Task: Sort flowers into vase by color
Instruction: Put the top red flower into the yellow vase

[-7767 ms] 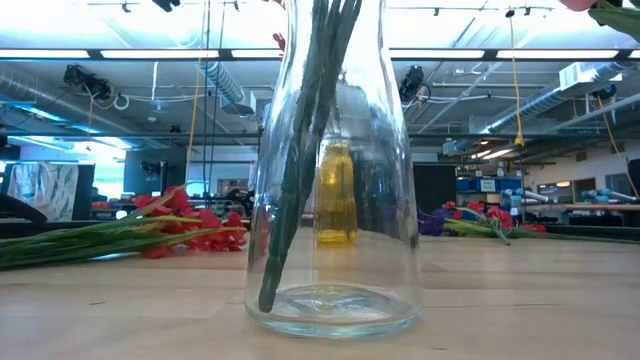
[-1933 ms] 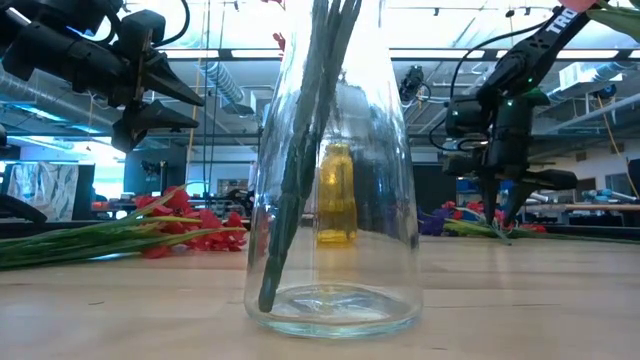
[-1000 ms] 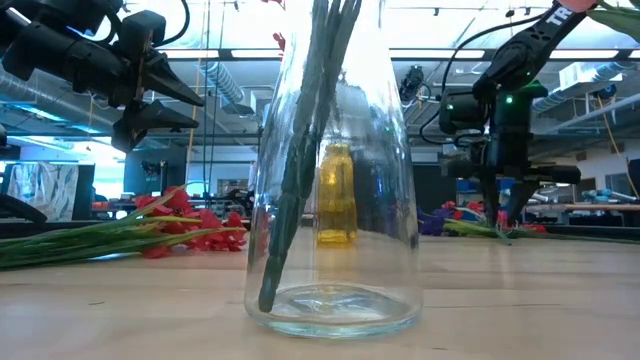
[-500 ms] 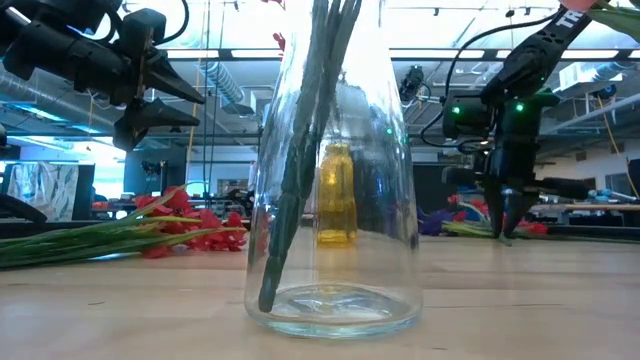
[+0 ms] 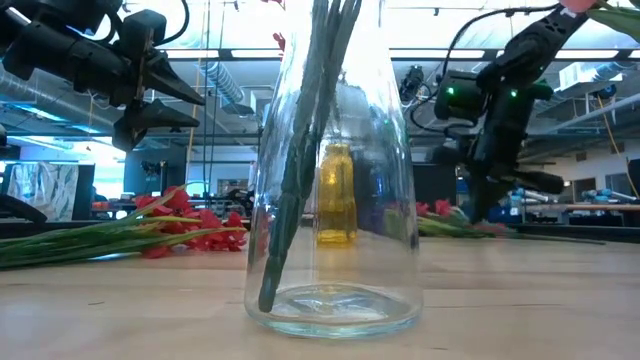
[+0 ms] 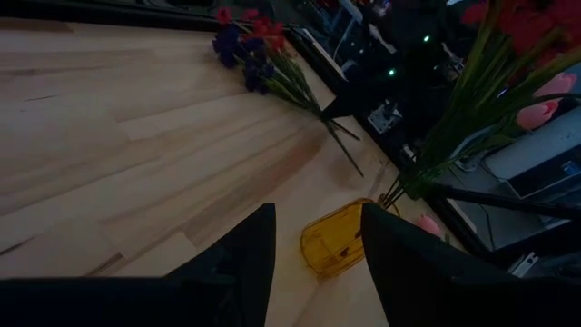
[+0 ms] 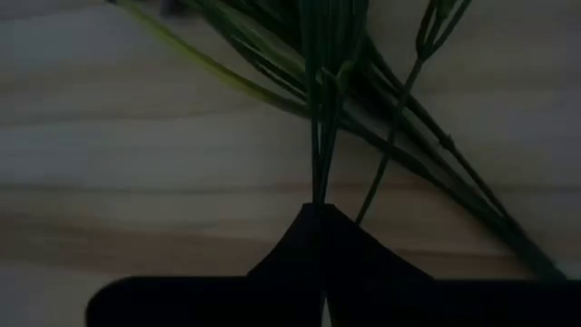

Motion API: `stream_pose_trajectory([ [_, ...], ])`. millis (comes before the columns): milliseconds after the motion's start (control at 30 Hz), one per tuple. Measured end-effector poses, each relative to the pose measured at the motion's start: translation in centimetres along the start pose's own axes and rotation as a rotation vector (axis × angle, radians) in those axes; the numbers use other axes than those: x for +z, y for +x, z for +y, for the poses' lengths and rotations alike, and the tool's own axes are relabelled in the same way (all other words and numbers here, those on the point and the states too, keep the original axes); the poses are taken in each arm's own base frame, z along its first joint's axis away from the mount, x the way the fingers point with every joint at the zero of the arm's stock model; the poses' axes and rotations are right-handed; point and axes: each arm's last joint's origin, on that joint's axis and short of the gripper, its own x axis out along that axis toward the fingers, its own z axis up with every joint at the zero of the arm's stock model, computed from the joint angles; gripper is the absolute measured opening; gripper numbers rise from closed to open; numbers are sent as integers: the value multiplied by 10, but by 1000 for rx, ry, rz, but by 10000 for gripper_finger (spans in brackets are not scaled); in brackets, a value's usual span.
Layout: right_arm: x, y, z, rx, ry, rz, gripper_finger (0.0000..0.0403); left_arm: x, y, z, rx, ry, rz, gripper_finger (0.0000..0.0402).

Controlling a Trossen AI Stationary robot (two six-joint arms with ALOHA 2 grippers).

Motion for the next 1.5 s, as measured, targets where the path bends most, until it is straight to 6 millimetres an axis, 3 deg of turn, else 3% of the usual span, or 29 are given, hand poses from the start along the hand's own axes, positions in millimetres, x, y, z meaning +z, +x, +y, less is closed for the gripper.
stream_pose_trajectory([
  [400, 15, -44, 10, 169, -102, -52, 3, 0, 0, 0, 1, 0, 0, 168],
  [867, 17, -132, 22, 659, -287, -325, 2, 0, 0, 0, 2, 0, -1, 168],
  [1233, -5, -179, 37, 1072, -692, -514, 2, 2, 0, 0, 19, -3, -35, 168],
  [1500, -18, -193, 40, 1237, -951, -568, 2, 2, 0, 1, 46, -5, -62, 168],
])
